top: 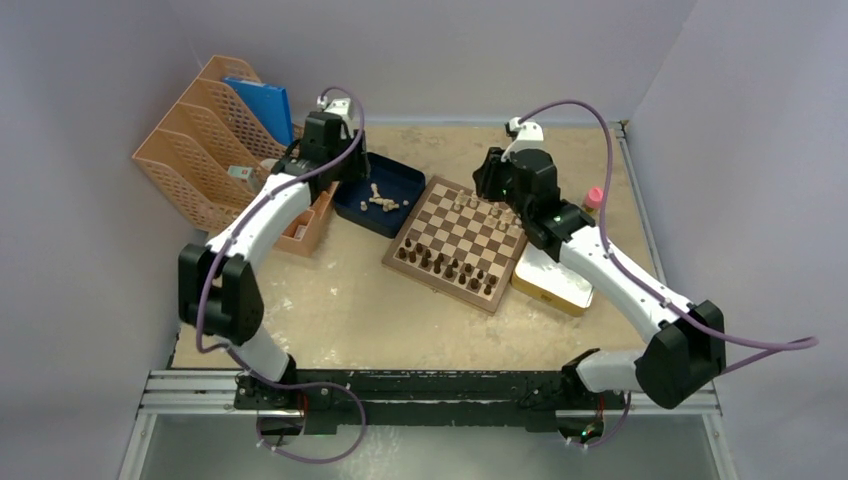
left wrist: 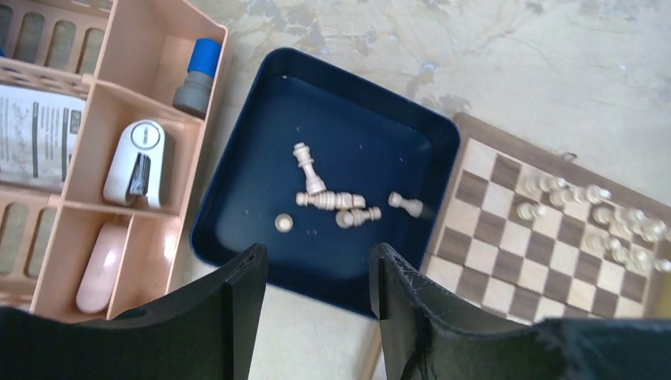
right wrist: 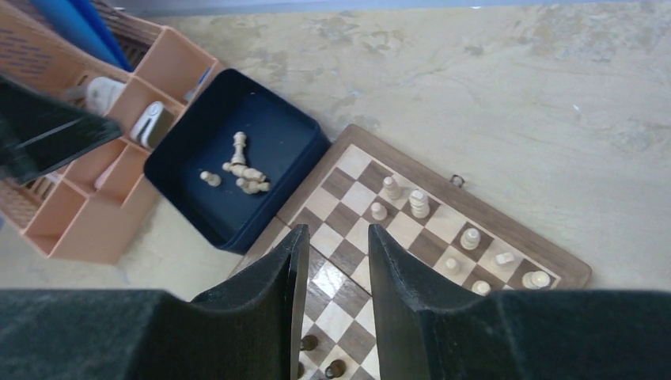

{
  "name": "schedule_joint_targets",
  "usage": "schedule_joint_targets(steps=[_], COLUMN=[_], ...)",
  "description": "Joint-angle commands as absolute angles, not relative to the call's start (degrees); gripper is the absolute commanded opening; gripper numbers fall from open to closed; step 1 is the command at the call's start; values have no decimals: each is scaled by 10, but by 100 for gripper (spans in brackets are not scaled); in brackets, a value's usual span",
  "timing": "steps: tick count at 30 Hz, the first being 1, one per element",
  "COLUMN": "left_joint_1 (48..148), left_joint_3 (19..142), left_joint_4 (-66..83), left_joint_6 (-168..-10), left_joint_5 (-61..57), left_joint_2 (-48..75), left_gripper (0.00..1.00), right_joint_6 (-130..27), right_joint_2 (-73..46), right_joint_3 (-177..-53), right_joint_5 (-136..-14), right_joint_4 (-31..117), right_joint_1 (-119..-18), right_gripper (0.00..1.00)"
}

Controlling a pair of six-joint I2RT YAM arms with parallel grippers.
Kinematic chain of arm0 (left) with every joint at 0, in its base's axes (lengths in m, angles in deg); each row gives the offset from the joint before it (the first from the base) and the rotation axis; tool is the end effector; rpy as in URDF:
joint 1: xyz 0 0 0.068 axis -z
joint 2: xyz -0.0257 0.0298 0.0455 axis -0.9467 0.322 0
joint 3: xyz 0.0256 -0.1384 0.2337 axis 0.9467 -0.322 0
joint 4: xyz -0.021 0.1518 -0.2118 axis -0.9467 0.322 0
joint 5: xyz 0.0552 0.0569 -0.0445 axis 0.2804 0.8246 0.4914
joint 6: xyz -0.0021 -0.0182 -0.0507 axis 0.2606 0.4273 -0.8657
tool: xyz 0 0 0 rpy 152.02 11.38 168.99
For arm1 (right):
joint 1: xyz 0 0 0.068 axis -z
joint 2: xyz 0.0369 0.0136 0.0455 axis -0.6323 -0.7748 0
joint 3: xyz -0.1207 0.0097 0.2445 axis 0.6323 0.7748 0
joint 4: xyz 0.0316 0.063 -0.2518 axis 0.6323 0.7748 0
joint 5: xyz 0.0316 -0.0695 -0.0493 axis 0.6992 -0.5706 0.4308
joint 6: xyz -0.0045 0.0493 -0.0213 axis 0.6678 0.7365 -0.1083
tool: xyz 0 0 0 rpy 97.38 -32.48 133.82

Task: Set up the chess pieces on the board
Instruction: Pick up the chess piece from the storage box.

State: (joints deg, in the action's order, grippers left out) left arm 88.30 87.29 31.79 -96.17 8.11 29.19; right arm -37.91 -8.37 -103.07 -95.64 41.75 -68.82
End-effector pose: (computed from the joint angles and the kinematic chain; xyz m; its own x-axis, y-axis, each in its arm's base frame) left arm 0.3535 -0.1075 0.3201 -0.5952 -0.1477 -0.7899 0.0843 0.9660 -0.2442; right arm 0.2784 0.1492 0.3536 -0.2667 0.2410 -0.9332 -0.2178 0.9281 0.3019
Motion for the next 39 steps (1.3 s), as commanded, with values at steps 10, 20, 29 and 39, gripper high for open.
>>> schedule_joint_targets(steps=[10,20,29,39], left_joint_1=[876,877,877,877], left_joint_3=[976,945,963,986], left_joint_4=[275,257,253,256], left_joint_6=[-968,-991,-990,-988], left_joint_5=[90,84,65,54], left_joint_2=[489,519,550,597], left_gripper=[49,45,39,35], right_joint_6=[-386,-386,-389,-393], right_joint_2=[-26,-27,-32,-27], right_joint_3=[-992,-988,-989,-989], right_joint_5=[-867,-875,-873,-880], right_joint_4=[337,333,338,340], right_joint_1=[-691,-691,-692,-691], right_gripper=[35,35,34,34])
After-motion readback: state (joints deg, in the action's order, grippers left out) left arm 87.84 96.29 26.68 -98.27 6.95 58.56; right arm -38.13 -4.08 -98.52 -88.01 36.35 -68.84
